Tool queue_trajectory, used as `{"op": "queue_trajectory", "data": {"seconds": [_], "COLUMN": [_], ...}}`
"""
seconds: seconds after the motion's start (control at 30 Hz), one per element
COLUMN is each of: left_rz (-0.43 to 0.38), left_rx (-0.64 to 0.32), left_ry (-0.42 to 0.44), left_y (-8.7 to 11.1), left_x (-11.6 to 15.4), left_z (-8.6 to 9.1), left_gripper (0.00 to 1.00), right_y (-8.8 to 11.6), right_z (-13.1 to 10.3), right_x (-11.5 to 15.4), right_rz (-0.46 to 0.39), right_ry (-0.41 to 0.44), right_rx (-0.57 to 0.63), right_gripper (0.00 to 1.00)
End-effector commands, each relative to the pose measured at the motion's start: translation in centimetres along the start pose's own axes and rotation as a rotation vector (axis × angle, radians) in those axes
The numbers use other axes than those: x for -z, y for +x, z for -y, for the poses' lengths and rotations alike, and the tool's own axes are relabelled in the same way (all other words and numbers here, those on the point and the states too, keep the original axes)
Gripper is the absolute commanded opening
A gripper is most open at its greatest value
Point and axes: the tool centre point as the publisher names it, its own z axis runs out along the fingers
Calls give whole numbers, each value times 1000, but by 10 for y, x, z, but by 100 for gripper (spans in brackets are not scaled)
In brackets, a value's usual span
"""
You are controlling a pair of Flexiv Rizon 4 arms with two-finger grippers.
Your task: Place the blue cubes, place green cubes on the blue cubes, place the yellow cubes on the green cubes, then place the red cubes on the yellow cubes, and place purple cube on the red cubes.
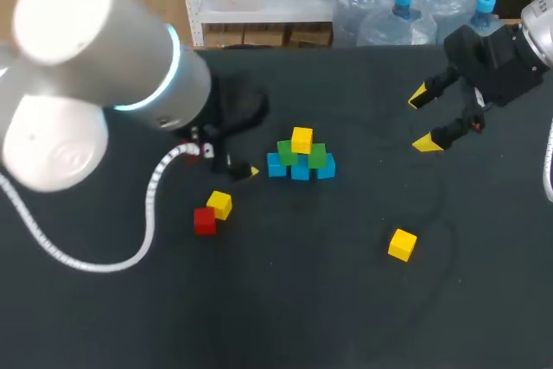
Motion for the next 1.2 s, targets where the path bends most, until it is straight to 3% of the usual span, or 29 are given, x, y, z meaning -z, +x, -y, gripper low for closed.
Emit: {"op": "queue_trajectory", "data": {"seconds": [0.03, 0.13, 0.3, 0.5, 0.73, 0.97, 1.07, 1.2], "left_rz": [127, 104, 49, -15, -56, -28, -28, -28], "left_rx": [7, 8, -40, -98, -86, -96, -96, -96], "left_ry": [-11, 42, 179, 283, 300, 297, 297, 297], "left_y": [12, 15, 18, 19, 16, 11, 11, 11], "left_x": [7, 10, 11, 25, 21, 17, 17, 17], "left_z": [3, 6, 25, 44, 51, 50, 50, 50], "left_gripper": [100, 100, 100, 100, 100, 100, 100, 100], "right_y": [0, 0, 0, 0, 0, 0, 3, 3], "right_z": [0, 0, 0, 0, 0, 0, -9, -32], "right_x": [0, 0, 0, 0, 0, 0, 15, 42], "right_rz": [2, 2, 2, 2, 2, 2, -51, -194], "right_ry": [0, 0, 0, 0, 0, 0, 57, 143], "right_rx": [1, 1, 1, 1, 1, 1, 4, -2], "right_gripper": [100, 100, 100, 100, 100, 100, 100, 100]}}
